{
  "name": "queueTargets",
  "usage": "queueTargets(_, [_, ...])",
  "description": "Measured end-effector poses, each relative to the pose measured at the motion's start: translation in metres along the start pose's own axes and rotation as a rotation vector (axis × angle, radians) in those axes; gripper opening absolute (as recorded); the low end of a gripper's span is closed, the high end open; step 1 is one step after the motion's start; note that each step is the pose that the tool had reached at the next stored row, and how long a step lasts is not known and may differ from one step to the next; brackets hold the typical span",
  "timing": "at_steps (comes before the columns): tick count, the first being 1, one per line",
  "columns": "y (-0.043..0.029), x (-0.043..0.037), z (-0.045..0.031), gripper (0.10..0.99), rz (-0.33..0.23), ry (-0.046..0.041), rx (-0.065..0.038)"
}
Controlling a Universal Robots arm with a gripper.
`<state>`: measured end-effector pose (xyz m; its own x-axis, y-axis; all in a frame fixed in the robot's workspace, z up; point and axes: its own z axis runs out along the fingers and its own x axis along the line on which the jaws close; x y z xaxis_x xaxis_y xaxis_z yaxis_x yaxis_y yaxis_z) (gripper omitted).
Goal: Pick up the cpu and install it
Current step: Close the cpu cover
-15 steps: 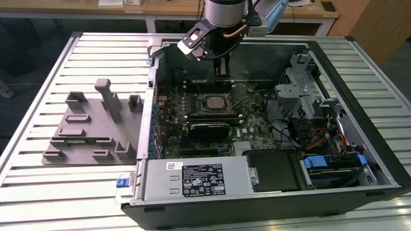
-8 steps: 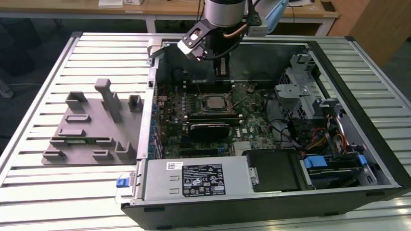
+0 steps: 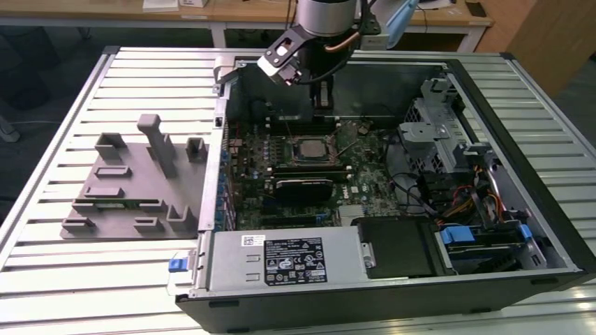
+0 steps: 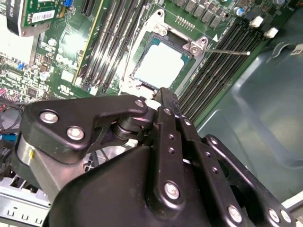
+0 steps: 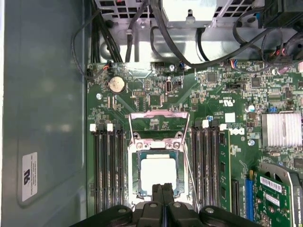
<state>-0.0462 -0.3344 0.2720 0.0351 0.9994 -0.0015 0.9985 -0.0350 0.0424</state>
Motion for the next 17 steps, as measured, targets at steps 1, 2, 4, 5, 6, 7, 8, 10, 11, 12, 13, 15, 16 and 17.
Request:
queueTargets(1, [0.0012, 0.0000, 0.0000, 0.106, 0.000, -0.0001, 0.000])
queueTargets(2, [0.0020, 0.0001, 0.0001, 0.106, 0.000, 0.0001, 0.000])
queueTargets(4, [0.0039, 0.0001, 0.0002, 0.106, 0.000, 0.0001, 0.000])
queueTargets(5, [0.0049, 0.0002, 0.0003, 0.106, 0.000, 0.0002, 0.000])
queueTargets(6, [0.0064, 0.0002, 0.0003, 0.106, 0.000, 0.0000, 0.000])
queueTargets(7, [0.0083, 0.0003, 0.0004, 0.106, 0.000, 0.0001, 0.000])
queueTargets(8, [0.0107, 0.0004, 0.0006, 0.106, 0.000, 0.0002, 0.000])
queueTargets(10, [0.0164, 0.0006, 0.0008, 0.106, 0.000, 0.0002, 0.000])
queueTargets(11, [0.0192, 0.0007, 0.0009, 0.106, 0.000, 0.0002, 0.000])
queueTargets(12, [0.0220, 0.0008, 0.0010, 0.106, 0.000, 0.0002, 0.000])
queueTargets(13, [0.0245, 0.0008, 0.0011, 0.106, 0.000, 0.0001, 0.000])
queueTargets(15, [0.0299, 0.0011, 0.0013, 0.106, 0.000, 0.0002, 0.000])
queueTargets(16, [0.0324, 0.0011, 0.0015, 0.106, 0.000, 0.0002, 0.001])
queueTargets(17, [0.0345, 0.0012, 0.0015, 0.106, 0.000, 0.0002, 0.001])
